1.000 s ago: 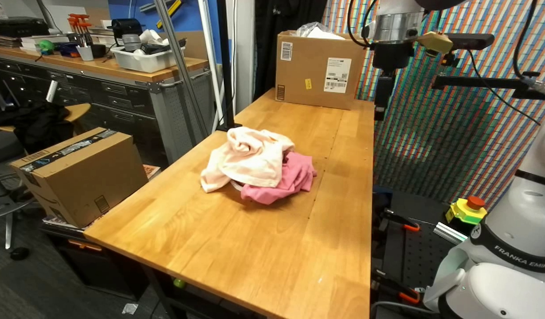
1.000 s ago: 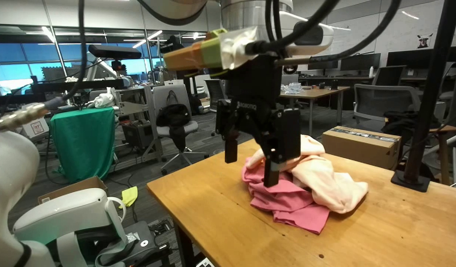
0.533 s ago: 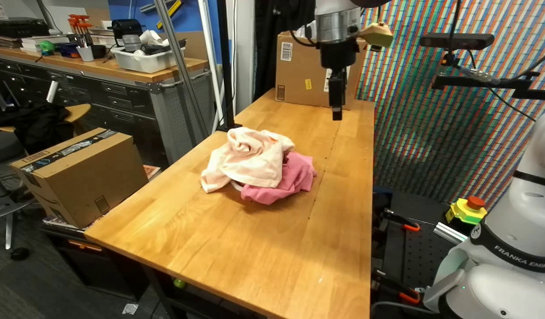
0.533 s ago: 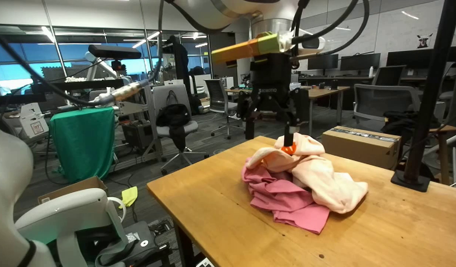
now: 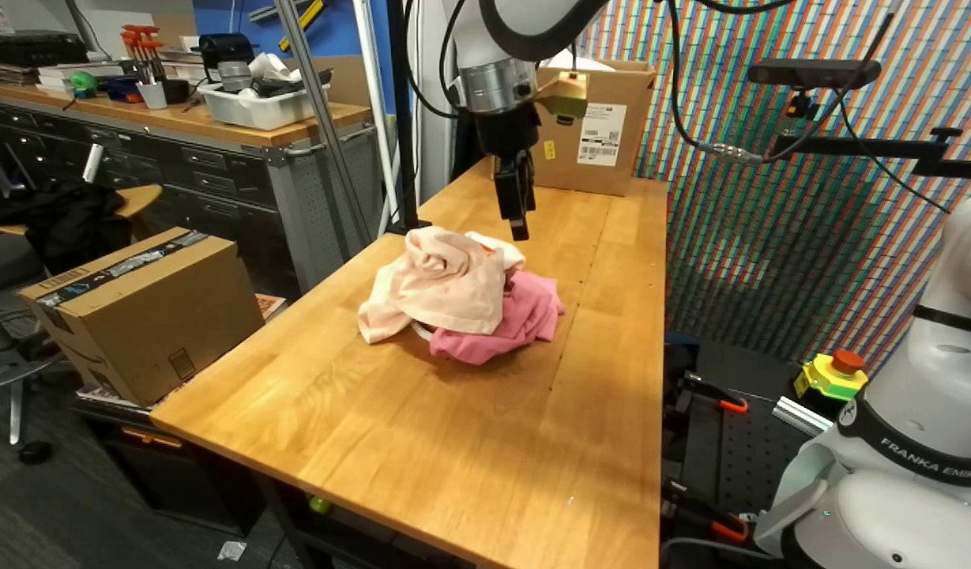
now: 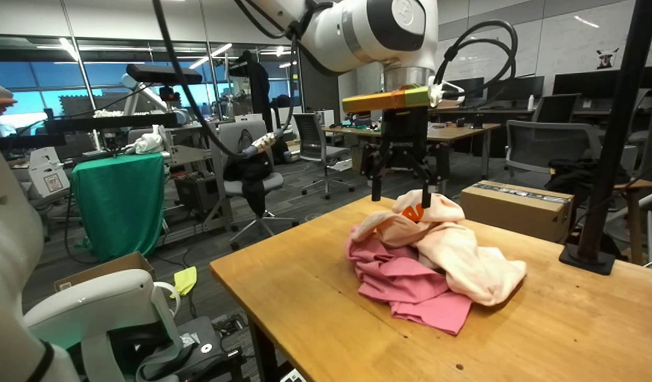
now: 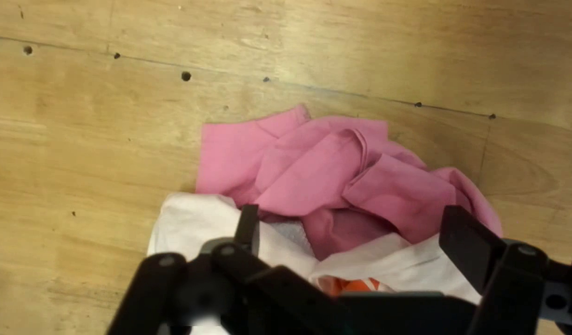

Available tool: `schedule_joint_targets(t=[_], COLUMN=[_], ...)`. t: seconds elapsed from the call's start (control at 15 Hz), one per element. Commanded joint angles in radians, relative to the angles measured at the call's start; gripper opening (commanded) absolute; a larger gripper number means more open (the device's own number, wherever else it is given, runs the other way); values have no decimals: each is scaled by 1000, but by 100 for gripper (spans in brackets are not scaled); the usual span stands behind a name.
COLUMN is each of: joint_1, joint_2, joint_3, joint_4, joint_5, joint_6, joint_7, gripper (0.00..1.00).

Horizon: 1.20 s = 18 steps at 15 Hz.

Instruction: Move the peach shirt and the white towel to the right then move the pink shirt to the left and move the turnip plushie towards you

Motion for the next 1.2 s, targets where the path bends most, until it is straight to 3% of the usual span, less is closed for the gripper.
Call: schedule_joint_targets(t=[0.0,0.47,0.87,1.13], joint_1=[15,50,61,56], joint_2=[108,247,305,326], joint_3=[20,57,49,43], joint_4=[129,254,256,260], joint_5=[-9,-31,-110,-118], joint_6=[-6,54,196,216], joint_7=[-32,-71,-69,-62], gripper=[100,100,100,100])
